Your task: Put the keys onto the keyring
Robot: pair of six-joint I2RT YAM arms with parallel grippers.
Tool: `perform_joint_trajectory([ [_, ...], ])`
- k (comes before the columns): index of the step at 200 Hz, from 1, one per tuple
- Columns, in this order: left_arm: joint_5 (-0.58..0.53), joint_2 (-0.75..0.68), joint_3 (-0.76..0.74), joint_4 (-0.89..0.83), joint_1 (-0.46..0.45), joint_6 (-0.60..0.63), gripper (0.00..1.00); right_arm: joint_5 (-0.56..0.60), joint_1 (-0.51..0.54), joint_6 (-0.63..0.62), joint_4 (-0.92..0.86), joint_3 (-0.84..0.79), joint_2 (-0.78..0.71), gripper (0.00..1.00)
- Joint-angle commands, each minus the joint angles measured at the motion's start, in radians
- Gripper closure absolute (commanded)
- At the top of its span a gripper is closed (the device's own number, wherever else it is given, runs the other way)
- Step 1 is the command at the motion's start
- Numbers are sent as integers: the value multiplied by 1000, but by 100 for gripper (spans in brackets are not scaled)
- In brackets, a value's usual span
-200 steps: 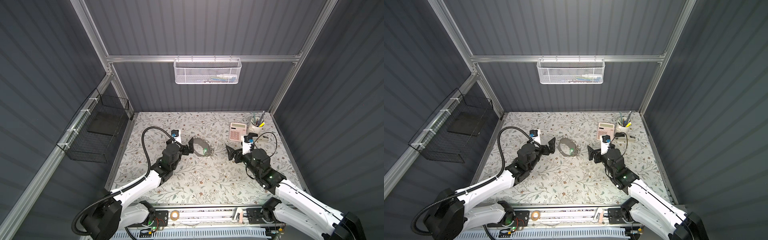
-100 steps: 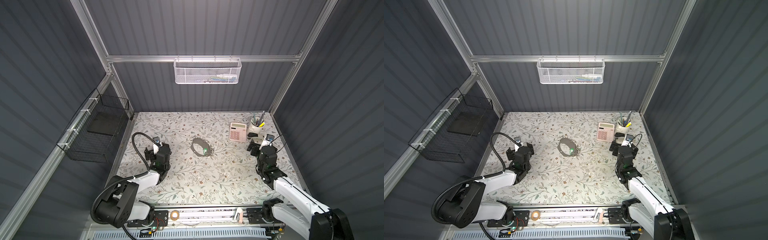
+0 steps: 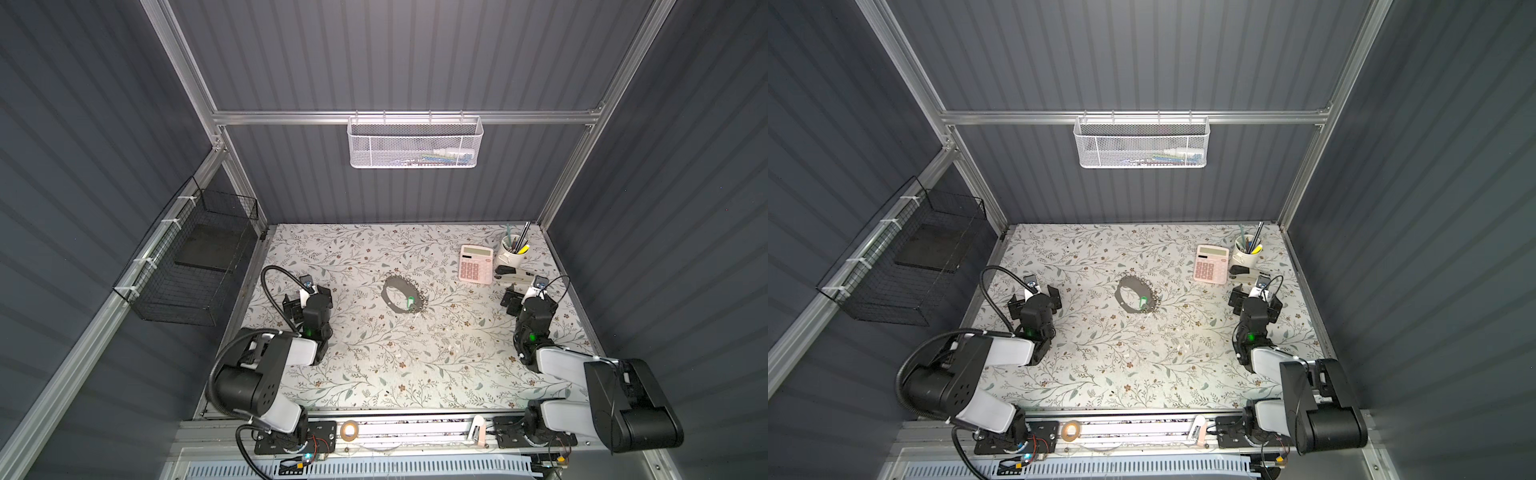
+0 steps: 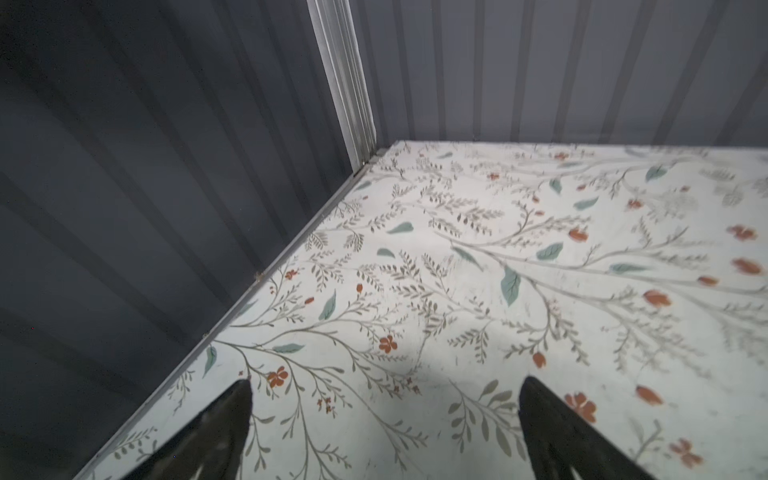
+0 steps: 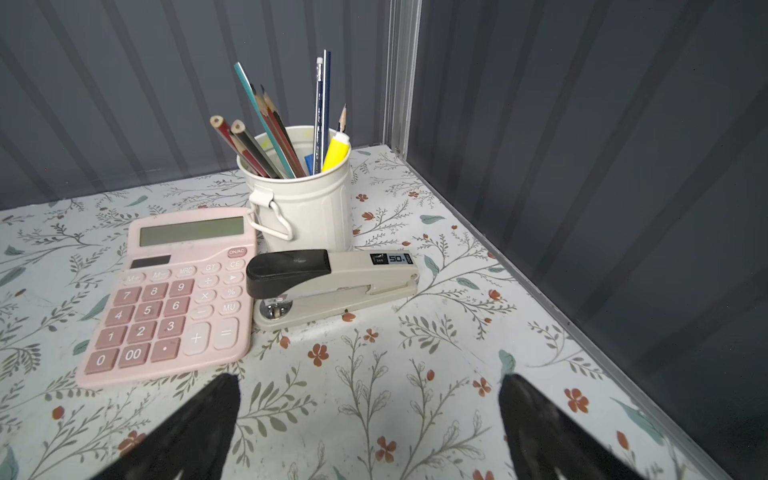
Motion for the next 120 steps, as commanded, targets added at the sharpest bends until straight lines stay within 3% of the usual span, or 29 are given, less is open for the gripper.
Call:
perform_joint_trajectory([
  [1, 23, 58, 75, -27, 9, 53, 0, -82, -12, -36, 103, 7, 42, 1],
  [10, 48, 47, 85, -62, 21, 29, 0, -100, -13, -34, 33, 32, 32, 1],
  [23, 90, 49, 54, 7, 47, 24, 0, -104, -19, -42, 111, 17, 63, 1],
  [46, 274, 65, 60, -53, 113, -13, 0, -119, -24, -34, 67, 33, 59, 1],
  [53, 284, 108, 56, 55, 136, 0, 0, -132, -29, -35, 69, 39, 67, 1],
  [63, 316, 62, 81, -108, 152, -51, 0, -173, -44, -26, 31, 54, 70, 1],
  [73, 317, 98, 58, 23, 158, -22, 0, -214, -70, -6, 27, 60, 97, 1],
  [84, 319, 68, 73, -83, 158, -49, 0, -223, -84, 1, 119, 36, 125, 1],
  [97, 308, 91, 57, 14, 156, -22, 0, -228, -87, 13, 42, 52, 100, 1],
  [120, 317, 79, 65, -31, 156, -35, 0, -232, -86, 5, 91, 36, 110, 1],
])
